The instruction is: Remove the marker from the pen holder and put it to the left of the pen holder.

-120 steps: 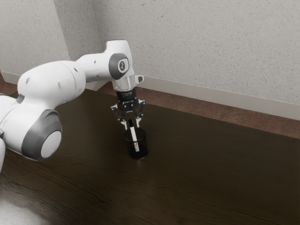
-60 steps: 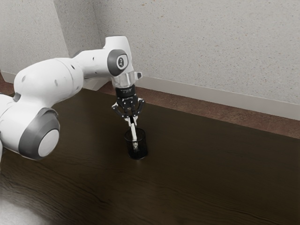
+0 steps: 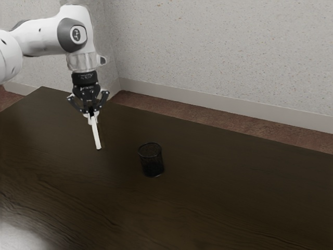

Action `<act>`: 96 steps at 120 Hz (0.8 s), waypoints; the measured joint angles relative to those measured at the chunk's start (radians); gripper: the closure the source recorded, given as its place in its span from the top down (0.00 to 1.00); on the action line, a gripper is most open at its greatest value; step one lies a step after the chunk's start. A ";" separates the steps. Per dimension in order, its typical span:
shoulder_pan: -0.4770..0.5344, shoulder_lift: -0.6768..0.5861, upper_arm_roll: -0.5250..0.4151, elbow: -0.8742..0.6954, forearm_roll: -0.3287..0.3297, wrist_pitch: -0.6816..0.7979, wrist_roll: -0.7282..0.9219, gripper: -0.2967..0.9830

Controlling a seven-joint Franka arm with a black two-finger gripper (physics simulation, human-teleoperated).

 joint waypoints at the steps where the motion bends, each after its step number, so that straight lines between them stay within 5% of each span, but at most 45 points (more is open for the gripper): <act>1: 0.001 -0.002 0.005 -0.007 0.002 -0.004 0.001 0.17; 22: 0.011 0.039 0.103 -0.142 0.023 -0.061 0.034 0.18; 64: 0.043 0.177 0.114 -0.177 -0.002 -0.069 0.109 0.18; 96: 0.045 0.158 0.116 -0.176 -0.023 -0.064 0.135 0.54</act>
